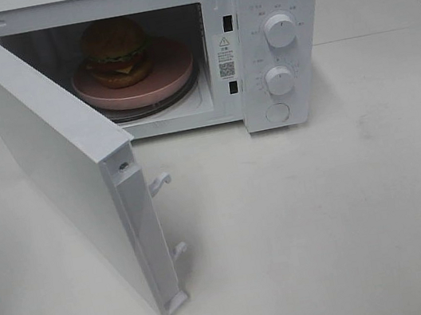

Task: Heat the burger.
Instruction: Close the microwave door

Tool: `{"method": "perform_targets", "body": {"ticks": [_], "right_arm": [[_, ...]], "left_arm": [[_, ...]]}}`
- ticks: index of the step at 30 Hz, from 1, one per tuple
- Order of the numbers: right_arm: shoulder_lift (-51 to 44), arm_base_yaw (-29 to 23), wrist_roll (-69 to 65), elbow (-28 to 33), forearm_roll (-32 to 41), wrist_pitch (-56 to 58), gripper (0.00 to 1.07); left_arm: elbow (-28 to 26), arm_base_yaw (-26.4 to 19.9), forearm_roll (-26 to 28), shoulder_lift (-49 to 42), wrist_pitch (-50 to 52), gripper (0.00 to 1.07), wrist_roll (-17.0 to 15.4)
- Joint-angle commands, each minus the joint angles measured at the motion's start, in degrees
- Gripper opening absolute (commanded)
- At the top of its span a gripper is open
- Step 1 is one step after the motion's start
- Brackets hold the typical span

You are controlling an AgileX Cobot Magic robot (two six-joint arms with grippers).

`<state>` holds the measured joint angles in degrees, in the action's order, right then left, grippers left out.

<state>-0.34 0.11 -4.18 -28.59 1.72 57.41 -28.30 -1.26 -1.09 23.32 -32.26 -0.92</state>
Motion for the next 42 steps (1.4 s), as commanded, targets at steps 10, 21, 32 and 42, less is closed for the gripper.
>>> {"method": "perform_targets", "body": {"ticks": [10,21,32,42], "right_arm": [[-1.4,0.3,0.7,0.1,-0.1,-0.4,0.76],[-1.4,0.3,0.7,0.1,-0.1,-0.4,0.76],[-1.4,0.3,0.7,0.1,-0.1,-0.4,0.76],[-1.4,0.3,0.7,0.1,-0.1,-0.4,0.76]], "left_arm": [[17.8,0.1,0.1,10.4,47.0,0.00,-0.2],[18.1,0.1,-5.7,29.8,62.7,0.00,-4.9],[16.0,0.1,-20.7,42.1,74.2,0.00,-15.6],[13.5,7.9,-21.8,53.7,84.0,0.00,-15.8]]}}
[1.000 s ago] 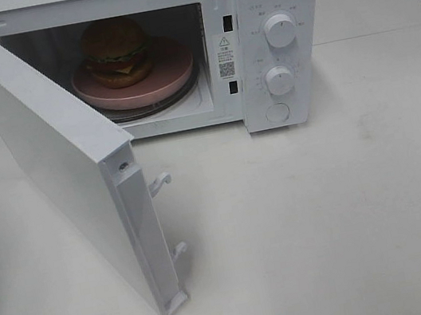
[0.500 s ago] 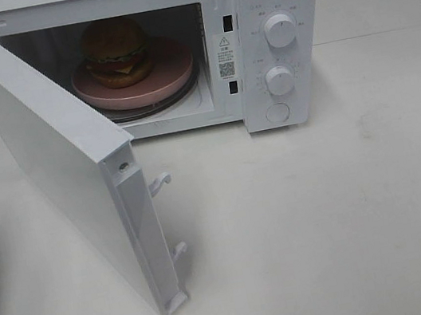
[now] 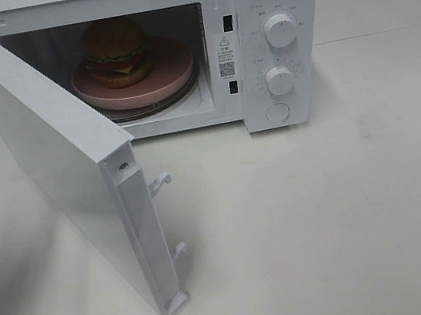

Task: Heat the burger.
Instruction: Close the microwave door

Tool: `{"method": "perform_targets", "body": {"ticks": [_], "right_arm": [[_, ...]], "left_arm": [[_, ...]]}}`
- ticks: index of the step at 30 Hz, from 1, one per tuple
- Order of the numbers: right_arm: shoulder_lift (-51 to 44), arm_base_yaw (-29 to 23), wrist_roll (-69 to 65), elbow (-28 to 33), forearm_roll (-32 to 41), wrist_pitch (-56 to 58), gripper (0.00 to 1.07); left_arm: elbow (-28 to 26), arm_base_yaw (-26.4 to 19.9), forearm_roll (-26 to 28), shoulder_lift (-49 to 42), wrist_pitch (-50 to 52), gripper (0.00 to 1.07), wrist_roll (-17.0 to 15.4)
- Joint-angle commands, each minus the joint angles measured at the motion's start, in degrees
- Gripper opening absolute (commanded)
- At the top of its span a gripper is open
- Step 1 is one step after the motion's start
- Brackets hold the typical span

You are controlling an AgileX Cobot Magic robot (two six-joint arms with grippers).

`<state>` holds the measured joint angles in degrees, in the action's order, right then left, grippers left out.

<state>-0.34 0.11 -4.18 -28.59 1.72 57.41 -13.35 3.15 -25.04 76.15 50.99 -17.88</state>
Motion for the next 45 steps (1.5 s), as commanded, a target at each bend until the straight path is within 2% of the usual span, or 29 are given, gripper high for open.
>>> {"method": "perform_targets", "body": {"ticks": [1,2,3,5,6,8,9,11,14,21,26,29,30,33,34,36,37,41,45], "right_arm": [[-1.4,0.3,0.7,0.1,-0.1,-0.4,0.76],[-1.4,0.3,0.7,0.1,-0.1,-0.4,0.76],[-1.4,0.3,0.7,0.1,-0.1,-0.4,0.76],[-1.4,0.3,0.7,0.1,-0.1,-0.4,0.76],[-1.4,0.3,0.7,0.1,-0.1,-0.4,0.76],[-1.4,0.3,0.7,0.1,-0.1,-0.4,0.76],[-1.4,0.3,0.7,0.1,-0.1,-0.4,0.76],[-1.4,0.3,0.7,0.1,-0.1,-0.4,0.76],[-1.4,0.3,0.7,0.1,-0.1,-0.4,0.76],[-1.4,0.3,0.7,0.1,-0.1,-0.4,0.76],[-1.4,0.3,0.7,0.1,-0.1,-0.4,0.76],[-1.4,0.3,0.7,0.1,-0.1,-0.4,0.76],[-1.4,0.3,0.7,0.1,-0.1,-0.4,0.76],[-1.4,0.3,0.7,0.1,-0.1,-0.4,0.76],[-1.4,0.3,0.7,0.1,-0.1,-0.4,0.76],[-1.4,0.3,0.7,0.1,-0.1,-0.4,0.76],[-1.4,0.3,0.7,0.1,-0.1,-0.4,0.76],[-1.4,0.3,0.7,0.1,-0.1,-0.4,0.76],[-1.4,0.3,0.7,0.1,-0.1,-0.4,0.76]], "left_arm": [[-1.4,3.5,2.1,0.9,0.7,0.00,1.1],[-1.7,6.6,7.7,2.0,1.0,0.00,3.0],[-1.7,6.6,7.7,2.0,1.0,0.00,3.0],[-2.1,10.7,14.3,3.4,1.3,0.00,6.2],[-2.1,10.7,14.3,3.4,1.3,0.00,6.2],[-3.4,14.4,17.7,4.8,1.3,0.00,8.7],[-3.4,14.4,17.7,4.8,1.3,0.00,8.7],[-5.4,17.6,19.8,6.8,1.2,0.00,9.6],[-7.3,20.1,21.8,9.2,1.0,0.00,9.6],[-12.1,24.4,22.9,14.0,1.0,0.00,9.6],[-16.7,27.9,27.5,17.3,0.8,0.00,10.3],[-19.5,30.1,30.9,19.2,0.3,0.00,12.6],[-21.7,31.6,33.1,20.6,-0.9,0.00,14.8],[-23.7,32.8,35.1,21.9,-2.0,0.00,16.5],[-26.0,33.9,37.1,23.1,-3.5,0.00,17.9],[-27.0,34.4,37.9,23.7,-4.1,0.00,17.9],[-29.3,35.3,39.1,25.0,-4.8,0.00,18.7],[-32.4,35.9,39.4,26.9,-5.4,0.00,18.9],[-37.8,36.3,40.5,30.2,-7.9,0.00,18.9]]}}
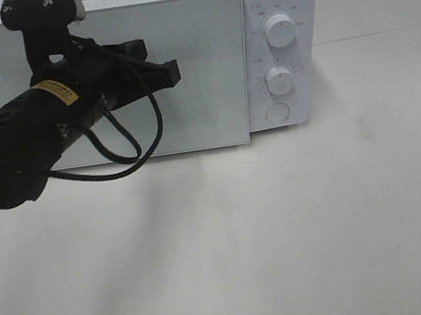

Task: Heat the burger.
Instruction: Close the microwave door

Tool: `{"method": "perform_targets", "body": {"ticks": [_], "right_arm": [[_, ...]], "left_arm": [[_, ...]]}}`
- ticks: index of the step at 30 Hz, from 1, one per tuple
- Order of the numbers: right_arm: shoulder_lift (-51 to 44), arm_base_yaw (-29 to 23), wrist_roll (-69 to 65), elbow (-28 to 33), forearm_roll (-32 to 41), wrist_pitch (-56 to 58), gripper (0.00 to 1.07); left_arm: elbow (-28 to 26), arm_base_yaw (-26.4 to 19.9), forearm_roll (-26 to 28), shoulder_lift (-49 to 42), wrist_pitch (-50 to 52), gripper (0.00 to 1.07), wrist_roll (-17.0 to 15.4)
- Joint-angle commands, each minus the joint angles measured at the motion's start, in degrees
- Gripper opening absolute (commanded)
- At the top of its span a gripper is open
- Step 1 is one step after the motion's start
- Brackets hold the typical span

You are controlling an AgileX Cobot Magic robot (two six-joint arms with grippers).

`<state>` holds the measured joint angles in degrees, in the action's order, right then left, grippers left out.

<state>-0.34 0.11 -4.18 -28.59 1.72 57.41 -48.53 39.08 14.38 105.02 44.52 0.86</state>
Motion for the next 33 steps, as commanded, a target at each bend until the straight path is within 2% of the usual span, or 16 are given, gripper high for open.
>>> {"method": "perform_targets", "body": {"ticks": [1,4,6,12,14,17,23,30,31,32,33], "right_arm": [[-1.4,0.3,0.7,0.1,-0.1,-0.4,0.76],[-1.4,0.3,0.7,0.1,-0.1,-0.4,0.76],[-1.4,0.3,0.7,0.1,-0.1,-0.4,0.76],[-1.4,0.3,0.7,0.1,-0.1,-0.4,0.76],[-1.4,0.3,0.7,0.1,-0.1,-0.4,0.76],[-1.4,0.3,0.7,0.1,-0.1,-0.4,0.76],[-1.4,0.3,0.7,0.1,-0.1,-0.4,0.76],[-1.4,0.3,0.7,0.1,-0.1,-0.4,0.76],[-1.4,0.3,0.7,0.1,-0.1,-0.4,0.76],[-1.4,0.3,0.7,0.1,-0.1,-0.4,0.76],[-1.4,0.3,0.7,0.1,-0.1,-0.4,0.76]], "left_arm": [[-4.8,0.3,1.4,2.7,-2.1,0.00,0.2],[-5.5,0.3,1.5,3.2,-2.3,0.00,0.2],[-8.4,0.3,2.3,4.7,-3.3,0.00,0.8],[-12.0,0.3,4.2,6.6,-4.5,0.00,2.2],[-15.4,0.2,6.4,8.1,-4.8,0.00,5.3],[-17.1,-0.3,7.6,8.9,-4.7,0.00,6.4],[-17.5,-0.8,7.6,8.7,-5.3,0.00,6.3],[-15.1,-0.3,5.3,3.6,-19.3,0.00,6.5],[-14.2,-0.3,5.2,1.7,-25.4,0.00,6.5],[-14.2,-0.3,5.2,1.7,-25.4,0.00,6.5],[-13.9,-0.3,5.1,0.8,-27.8,0.03,6.5]]}}
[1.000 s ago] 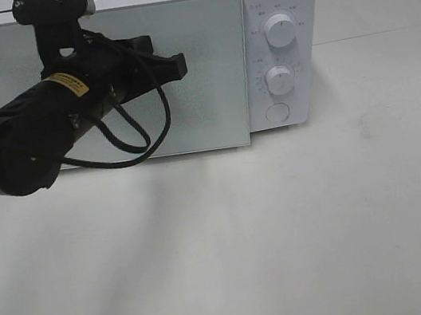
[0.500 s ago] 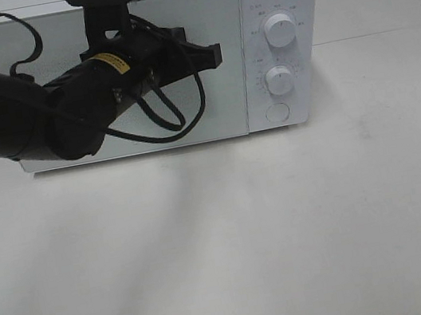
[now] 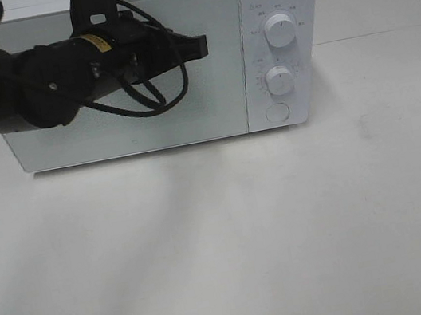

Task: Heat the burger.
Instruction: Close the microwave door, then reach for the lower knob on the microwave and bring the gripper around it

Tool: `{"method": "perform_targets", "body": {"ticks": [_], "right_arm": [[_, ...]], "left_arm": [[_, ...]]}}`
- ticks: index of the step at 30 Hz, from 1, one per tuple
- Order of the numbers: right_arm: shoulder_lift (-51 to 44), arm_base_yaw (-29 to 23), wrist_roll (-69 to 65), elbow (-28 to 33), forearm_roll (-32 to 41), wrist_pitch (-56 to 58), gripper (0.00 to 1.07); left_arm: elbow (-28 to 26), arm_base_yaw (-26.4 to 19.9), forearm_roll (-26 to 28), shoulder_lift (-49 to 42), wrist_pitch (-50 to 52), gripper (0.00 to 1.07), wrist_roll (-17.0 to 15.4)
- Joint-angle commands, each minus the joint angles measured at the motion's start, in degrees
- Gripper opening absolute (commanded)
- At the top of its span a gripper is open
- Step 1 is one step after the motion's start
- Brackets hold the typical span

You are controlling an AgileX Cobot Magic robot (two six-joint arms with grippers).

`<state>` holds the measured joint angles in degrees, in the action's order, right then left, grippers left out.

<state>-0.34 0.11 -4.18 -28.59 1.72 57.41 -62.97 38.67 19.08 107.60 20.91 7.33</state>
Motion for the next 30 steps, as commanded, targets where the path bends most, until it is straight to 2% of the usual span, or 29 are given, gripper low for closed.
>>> {"method": "perform_targets", "body": {"ticks": [1,2,3,4,5,6,7,8,9,15,17,23,25,29,30], "right_arm": [[-1.4,0.3,0.7,0.1,-0.1,-0.4,0.76],[-1.4,0.3,0.7,0.1,-0.1,-0.4,0.76],[-1.4,0.3,0.7,0.1,-0.1,-0.4,0.76],[-1.4,0.3,0.7,0.1,-0.1,-0.4,0.76],[-1.4,0.3,0.7,0.1,-0.1,-0.4,0.76],[-1.4,0.3,0.7,0.1,-0.1,-0.4,0.76],[-1.4,0.3,0.7,0.1,-0.1,-0.4,0.76],[-1.4,0.3,0.7,0.1,-0.1,-0.4,0.76],[-1.4,0.3,0.7,0.1,-0.1,-0.4,0.76],[-1.4,0.3,0.7,0.1,-0.1,-0.4,0.76],[-1.4,0.3,0.7,0.1,-0.1,-0.4,0.76],[-1.4,0.3,0.7,0.1,-0.1,-0.4,0.75],[-1.4,0.3,0.7,0.1,-0.1,-0.4,0.75],[-1.4,0.3,0.7,0.1,-0.1,-0.4,0.75],[-1.4,0.3,0.7,0.1,-0.1,-0.4,0.75]], "left_arm": [[1.4,0.1,0.2,-3.6,-10.4,0.16,0.1],[1.4,0.1,0.2,-3.6,-10.4,0.16,0.1],[1.7,0.1,-0.2,-4.6,-13.7,0.29,0.1],[2.2,0.1,-0.9,-6.4,-19.9,0.59,0.1],[2.2,0.1,-0.9,-6.4,-19.9,0.59,0.1],[2.2,0.1,-0.9,-7.9,-26.6,0.94,-0.1],[2.2,0.1,-0.9,-7.9,-26.6,0.94,-0.1],[2.2,0.1,-1.0,-8.7,-30.3,1.02,-0.2],[2.2,0.1,-1.3,-9.9,-37.0,0.99,-0.2],[2.2,0.1,-1.3,-13.1,-49.3,0.98,-0.2],[2.2,0.1,-2.6,-14.8,-57.4,0.98,-0.2],[2.2,-0.4,-5.0,-17.8,-66.5,0.98,-1.5],[2.2,-2.1,-5.2,-20.3,-70.7,0.98,-3.4],[2.2,-5.3,-5.3,-23.2,-74.4,0.98,-3.8],[2.2,-8.0,-5.6,-25.3,-76.6,0.98,-3.8]]}}
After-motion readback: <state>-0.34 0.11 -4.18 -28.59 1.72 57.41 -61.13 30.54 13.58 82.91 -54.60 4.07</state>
